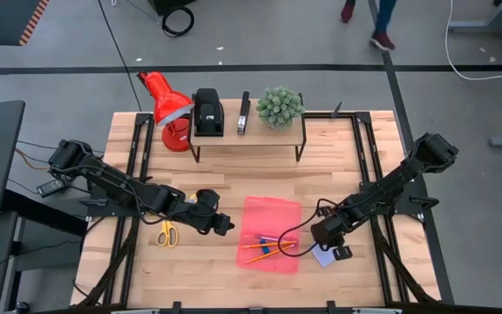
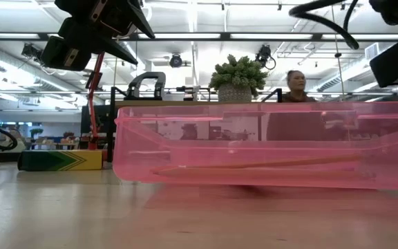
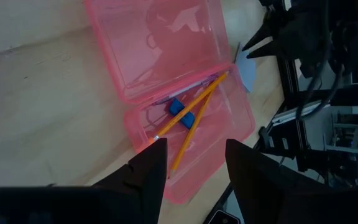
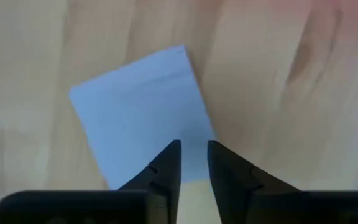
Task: Pack school essentials
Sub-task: Put the purple sticky notes into the pink supply box
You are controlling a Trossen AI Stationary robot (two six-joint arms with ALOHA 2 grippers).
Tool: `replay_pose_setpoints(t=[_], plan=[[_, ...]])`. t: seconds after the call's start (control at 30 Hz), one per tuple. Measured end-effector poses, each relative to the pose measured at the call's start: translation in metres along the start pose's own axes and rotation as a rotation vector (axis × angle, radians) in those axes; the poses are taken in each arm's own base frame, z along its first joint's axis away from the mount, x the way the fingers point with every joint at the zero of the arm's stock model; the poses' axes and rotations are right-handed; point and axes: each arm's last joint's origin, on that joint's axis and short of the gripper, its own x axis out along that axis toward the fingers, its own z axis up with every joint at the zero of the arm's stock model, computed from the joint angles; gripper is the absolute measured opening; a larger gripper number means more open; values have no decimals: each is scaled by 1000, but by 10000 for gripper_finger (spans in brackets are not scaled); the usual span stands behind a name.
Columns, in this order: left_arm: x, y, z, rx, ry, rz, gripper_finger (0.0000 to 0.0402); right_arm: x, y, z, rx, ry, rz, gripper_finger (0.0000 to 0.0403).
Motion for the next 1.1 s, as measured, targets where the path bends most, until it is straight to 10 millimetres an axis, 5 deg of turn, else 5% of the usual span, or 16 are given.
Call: replay_pose_setpoints(t=[0.27,0.5,0.83,1.1], plan=[[0,0,0,0,0,1,172,0,2,-1,62,27,56,12],[0,-1,1,17,-22,-9,172,-15,6,-6,264,64,149,10],[1,-7,8,86,-60,-64,172,-48,34,-19,546,-177,118,10],[1,-6,8,89,-72,-54,172,-31,50,-22,457,-178,69,119]])
